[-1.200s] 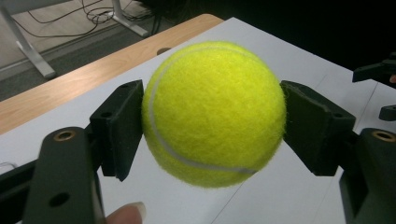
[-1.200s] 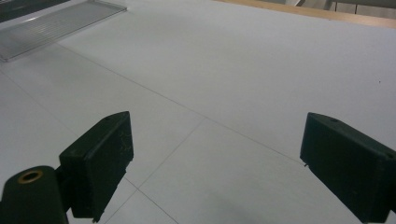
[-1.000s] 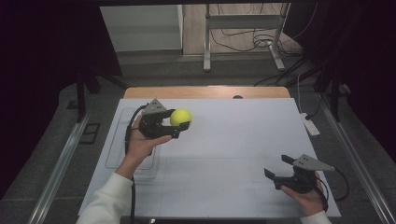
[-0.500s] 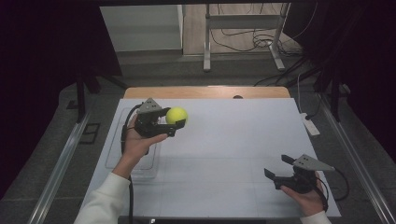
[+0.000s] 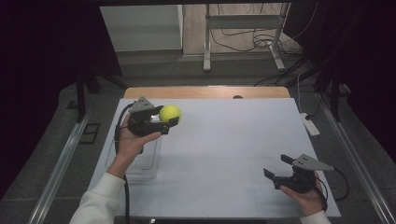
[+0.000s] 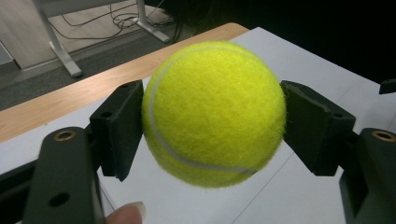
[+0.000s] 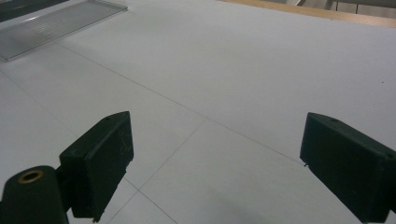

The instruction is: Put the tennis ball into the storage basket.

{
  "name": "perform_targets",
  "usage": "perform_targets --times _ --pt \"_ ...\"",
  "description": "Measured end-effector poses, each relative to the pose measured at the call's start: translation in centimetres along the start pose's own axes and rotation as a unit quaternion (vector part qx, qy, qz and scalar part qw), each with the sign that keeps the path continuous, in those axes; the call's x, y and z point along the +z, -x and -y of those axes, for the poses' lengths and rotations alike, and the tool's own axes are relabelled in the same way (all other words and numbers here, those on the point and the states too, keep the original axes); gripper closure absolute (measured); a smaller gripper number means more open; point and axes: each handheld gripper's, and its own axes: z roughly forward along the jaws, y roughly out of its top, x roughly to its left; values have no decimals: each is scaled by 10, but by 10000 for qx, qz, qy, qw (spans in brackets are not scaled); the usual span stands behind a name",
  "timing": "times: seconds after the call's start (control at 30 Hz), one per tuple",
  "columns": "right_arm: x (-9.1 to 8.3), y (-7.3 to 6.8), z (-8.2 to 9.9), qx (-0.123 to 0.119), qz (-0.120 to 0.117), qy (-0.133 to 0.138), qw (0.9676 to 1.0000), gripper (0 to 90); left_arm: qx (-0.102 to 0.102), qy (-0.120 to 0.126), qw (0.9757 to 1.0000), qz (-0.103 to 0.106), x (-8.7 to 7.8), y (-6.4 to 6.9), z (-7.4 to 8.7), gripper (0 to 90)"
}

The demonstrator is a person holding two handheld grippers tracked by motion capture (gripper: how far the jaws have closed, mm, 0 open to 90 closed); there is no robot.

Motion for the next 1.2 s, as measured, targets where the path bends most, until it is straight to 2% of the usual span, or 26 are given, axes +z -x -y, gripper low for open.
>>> perform_targets --times 1.2 --pt "3 -3 -2 -35 -15 2 10000 101 -208 53 9989 -428 -23 -29 6 267"
